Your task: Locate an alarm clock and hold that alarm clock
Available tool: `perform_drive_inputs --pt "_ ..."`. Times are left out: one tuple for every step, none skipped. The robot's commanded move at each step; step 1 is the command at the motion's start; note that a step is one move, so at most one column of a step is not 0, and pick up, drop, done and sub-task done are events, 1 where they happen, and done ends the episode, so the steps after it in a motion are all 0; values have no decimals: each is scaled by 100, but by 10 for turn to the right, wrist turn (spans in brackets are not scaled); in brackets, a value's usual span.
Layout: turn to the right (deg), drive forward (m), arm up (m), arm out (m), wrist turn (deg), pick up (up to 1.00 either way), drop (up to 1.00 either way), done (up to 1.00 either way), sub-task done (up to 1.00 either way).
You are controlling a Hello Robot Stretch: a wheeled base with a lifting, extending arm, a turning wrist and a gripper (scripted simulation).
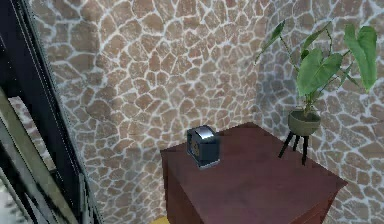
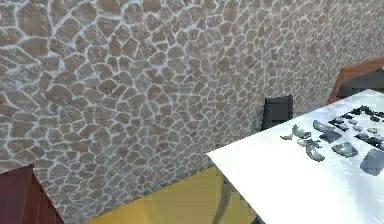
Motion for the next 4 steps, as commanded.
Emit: perform_drive_inputs --pt "450 0 0 0 0 0 0 0 0" --pt "60 0 0 0 0 0 0 0 0" --pt "0 60 0 0 0 0 0 0 0" --pt "-450 0 0 0 0 0 0 0 0"
